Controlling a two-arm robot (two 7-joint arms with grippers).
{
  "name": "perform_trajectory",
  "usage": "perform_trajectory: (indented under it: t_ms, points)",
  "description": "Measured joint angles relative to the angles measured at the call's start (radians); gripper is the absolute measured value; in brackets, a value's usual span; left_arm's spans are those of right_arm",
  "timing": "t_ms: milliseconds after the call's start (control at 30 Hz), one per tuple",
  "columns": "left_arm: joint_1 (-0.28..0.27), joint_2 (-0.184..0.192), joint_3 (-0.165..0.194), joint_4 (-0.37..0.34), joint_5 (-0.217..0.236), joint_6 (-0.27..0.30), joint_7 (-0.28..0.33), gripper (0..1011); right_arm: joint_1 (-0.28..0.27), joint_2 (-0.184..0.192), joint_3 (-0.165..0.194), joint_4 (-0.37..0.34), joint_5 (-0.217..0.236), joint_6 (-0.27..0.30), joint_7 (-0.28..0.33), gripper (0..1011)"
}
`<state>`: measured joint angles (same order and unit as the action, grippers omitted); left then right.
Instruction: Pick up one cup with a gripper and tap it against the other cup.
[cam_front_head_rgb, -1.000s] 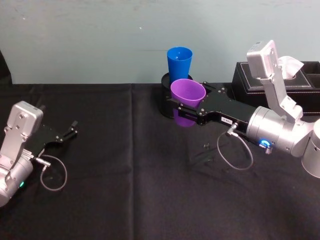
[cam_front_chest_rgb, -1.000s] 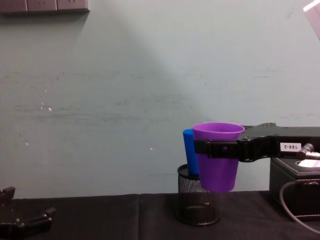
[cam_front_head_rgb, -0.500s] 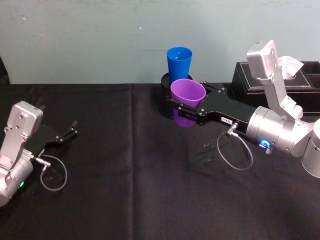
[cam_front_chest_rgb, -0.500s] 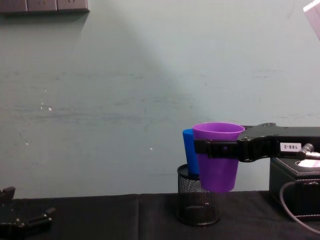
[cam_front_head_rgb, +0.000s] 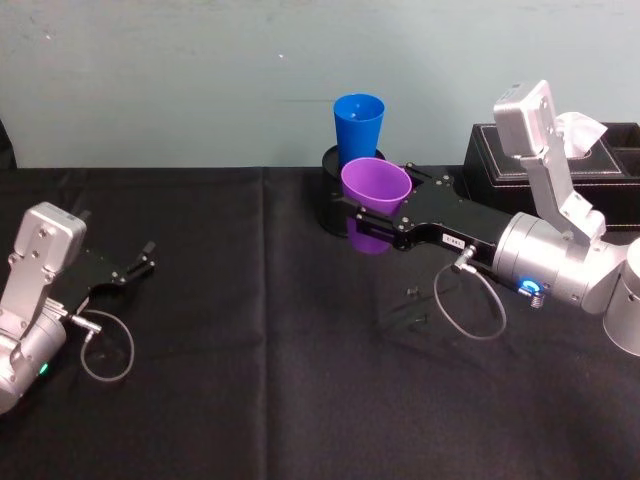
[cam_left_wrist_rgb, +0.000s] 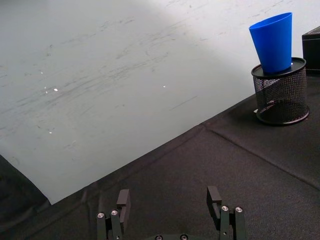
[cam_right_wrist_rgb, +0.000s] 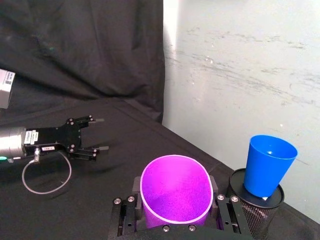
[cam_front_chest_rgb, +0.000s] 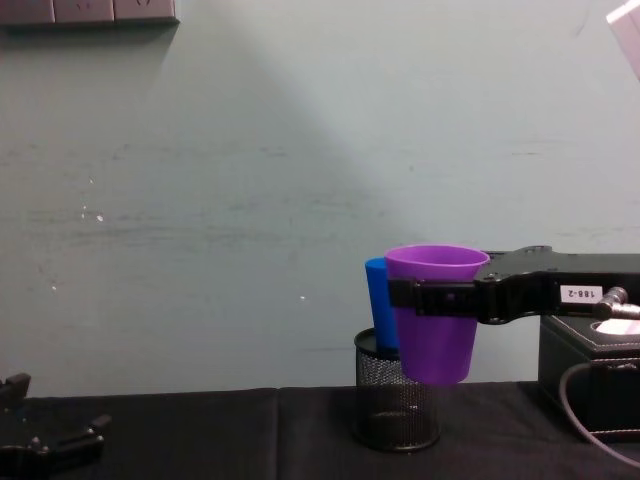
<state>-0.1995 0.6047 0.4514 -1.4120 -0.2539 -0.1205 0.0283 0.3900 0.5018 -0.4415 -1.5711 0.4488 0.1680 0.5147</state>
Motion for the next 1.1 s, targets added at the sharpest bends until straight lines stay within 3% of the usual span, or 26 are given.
perform_trajectory:
  t_ms: [1100]
  points:
    - [0.0,0.0,0.0,0.0,0.0,0.0,0.0,1000,0.008,-0.003,-0.011,0.018,-0.001,0.0,-0.001,724]
